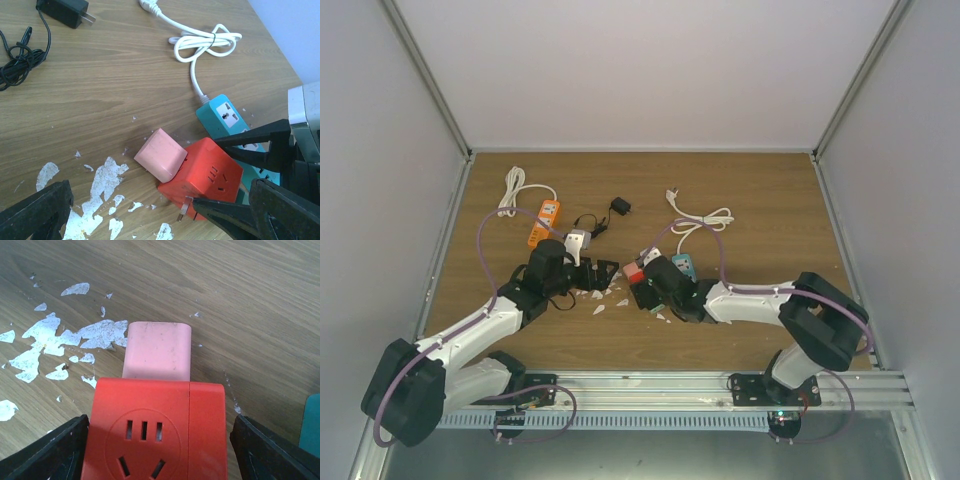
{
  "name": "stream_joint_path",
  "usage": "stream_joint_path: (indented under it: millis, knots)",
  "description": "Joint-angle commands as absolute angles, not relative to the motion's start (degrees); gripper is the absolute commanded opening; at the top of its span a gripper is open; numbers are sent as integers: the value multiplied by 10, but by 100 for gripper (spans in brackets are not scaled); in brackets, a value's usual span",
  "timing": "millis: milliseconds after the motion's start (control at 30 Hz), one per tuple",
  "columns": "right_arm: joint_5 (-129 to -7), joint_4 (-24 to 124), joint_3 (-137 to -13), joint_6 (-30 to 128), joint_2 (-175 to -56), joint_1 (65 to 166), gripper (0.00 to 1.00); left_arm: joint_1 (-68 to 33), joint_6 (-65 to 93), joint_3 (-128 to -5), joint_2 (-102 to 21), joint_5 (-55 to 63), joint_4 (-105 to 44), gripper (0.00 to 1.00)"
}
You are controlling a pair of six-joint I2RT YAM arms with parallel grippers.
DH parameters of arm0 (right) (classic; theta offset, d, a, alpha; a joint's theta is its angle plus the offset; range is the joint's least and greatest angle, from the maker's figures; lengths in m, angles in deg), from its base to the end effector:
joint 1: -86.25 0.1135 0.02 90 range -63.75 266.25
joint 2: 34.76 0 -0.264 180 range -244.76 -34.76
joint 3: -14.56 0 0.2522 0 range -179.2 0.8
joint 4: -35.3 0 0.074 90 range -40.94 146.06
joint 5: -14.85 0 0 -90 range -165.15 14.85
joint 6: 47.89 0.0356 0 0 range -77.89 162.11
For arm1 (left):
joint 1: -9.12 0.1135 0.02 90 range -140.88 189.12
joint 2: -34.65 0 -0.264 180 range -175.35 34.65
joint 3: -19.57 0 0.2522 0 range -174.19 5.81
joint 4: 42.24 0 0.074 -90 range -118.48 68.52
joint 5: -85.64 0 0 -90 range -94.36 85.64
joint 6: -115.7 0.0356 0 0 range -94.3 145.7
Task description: Insert the plug
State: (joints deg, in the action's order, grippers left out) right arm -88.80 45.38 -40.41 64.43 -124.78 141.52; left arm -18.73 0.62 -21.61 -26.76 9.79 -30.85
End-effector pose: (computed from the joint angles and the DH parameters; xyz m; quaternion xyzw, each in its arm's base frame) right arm 0.1796 0.2444 0.1557 -0.2168 0.8929 0.1518 0.3642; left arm 0.1929 -0.1117 0.2012 0.0810 0.8647 -0.3120 0.3854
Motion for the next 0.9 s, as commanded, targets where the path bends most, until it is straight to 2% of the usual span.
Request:
stream_joint_path:
  millis: [0, 233, 333, 433, 567, 700, 867]
  knots:
    - [-896, 447, -416, 641, -1258, 1414, 79, -181, 6, -212, -268, 104, -335, 99]
    - [-891, 440, -416, 639, -1276, 1408, 72, -182, 6, -208, -278, 105, -344, 99]
    - [-889, 433, -414, 634, -1277, 1405, 58, -180, 6, -208, -278, 105, -344, 99]
    - [-889, 422, -403, 628, -1267, 1405, 39, -178, 6, -207, -276, 116, -346, 99]
    - [-878, 377, -364, 605, -1216, 1405, 25, -173, 3, -201, -271, 155, -361, 99]
    - [-852, 326, -311, 569, -1146, 1405, 15, -171, -4, -197, -264, 191, -372, 99]
    - [-777, 243, -239, 486, -1062, 1407, 13, -171, -19, -195, -269, 255, -395, 99]
